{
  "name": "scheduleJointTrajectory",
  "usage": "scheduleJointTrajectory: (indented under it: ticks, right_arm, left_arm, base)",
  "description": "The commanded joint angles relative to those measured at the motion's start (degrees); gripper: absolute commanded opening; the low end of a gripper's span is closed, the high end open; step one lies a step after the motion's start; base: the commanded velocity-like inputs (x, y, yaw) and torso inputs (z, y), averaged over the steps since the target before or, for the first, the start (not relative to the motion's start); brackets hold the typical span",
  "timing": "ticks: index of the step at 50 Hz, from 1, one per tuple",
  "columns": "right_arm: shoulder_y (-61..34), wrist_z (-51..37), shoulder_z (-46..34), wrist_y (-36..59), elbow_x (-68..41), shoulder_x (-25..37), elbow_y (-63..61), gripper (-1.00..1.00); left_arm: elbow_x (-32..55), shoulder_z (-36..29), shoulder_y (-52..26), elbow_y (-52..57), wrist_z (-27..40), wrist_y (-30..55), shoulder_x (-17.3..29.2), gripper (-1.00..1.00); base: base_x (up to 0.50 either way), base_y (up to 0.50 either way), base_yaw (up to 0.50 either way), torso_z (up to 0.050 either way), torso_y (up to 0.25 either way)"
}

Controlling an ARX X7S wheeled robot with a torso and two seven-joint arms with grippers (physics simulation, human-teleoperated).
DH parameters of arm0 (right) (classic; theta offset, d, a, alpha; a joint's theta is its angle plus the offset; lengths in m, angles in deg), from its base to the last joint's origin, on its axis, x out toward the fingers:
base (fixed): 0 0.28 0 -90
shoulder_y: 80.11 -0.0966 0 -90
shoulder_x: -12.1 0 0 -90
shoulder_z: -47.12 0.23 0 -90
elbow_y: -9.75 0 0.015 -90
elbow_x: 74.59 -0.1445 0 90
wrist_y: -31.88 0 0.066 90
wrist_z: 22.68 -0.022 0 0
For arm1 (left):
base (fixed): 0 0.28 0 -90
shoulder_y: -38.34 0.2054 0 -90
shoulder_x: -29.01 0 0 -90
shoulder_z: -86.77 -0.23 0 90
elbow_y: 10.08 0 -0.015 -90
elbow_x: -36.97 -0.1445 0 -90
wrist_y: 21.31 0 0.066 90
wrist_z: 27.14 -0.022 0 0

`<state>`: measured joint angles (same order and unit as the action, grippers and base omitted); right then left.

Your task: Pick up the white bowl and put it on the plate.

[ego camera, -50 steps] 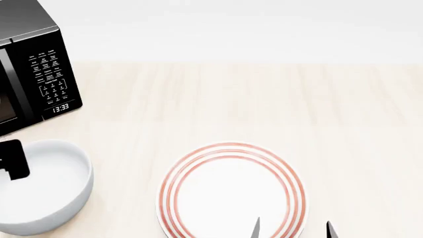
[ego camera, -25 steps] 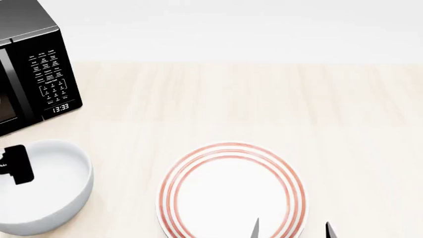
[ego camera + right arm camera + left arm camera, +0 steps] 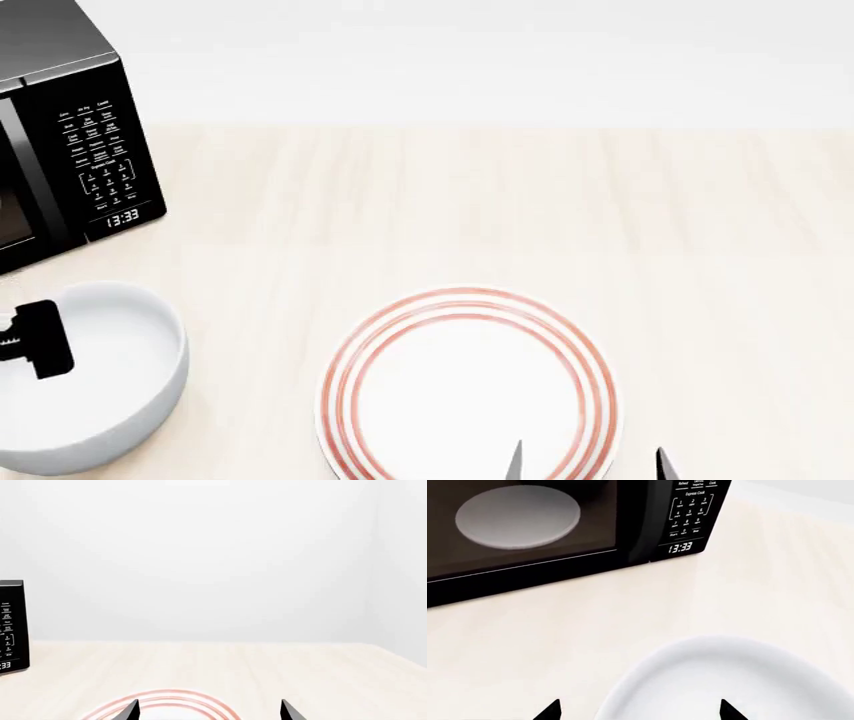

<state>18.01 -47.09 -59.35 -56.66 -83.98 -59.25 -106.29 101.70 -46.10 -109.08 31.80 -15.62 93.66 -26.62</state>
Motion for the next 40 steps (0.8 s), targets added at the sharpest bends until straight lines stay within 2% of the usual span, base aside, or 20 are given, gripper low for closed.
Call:
scheduleJointTrajectory:
  ticks: [1,33,34,40]
  right_arm:
    - [-0.1,-0.1,-0.2,-0.1,-0.1,0.2,0.2,1.0]
    - [-0.4,-0.6,-0.6,-0.2,-0.6,0.5,0.5,1.0]
    - [-0.4,-0.6,-0.6,-0.2,-0.6,0.5,0.5,1.0]
    - [-0.4,-0.7,-0.8,-0.3,-0.5,0.6,0.5,1.0]
  left_arm:
    - [-0.9,-0.2,-0.2,-3.0,-1.1,-1.5,-1.3,1.0]
    - [-3.1,-0.9,-1.7,-11.8,-5.0,-4.4,-4.9,1.0]
    - [-3.1,-0.9,-1.7,-12.1,-5.2,-4.6,-5.0,-1.0]
    - [-3.1,-0.7,-1.4,-12.8,-5.4,-4.9,-5.0,-1.0]
  base:
    - [0.0,0.0,0.0,0.0,0.0]
    - [0.0,0.0,0.0,0.0,0.0]
    - [0.0,0.0,0.0,0.0,0.0]
    - [0.0,0.0,0.0,0.0,0.0]
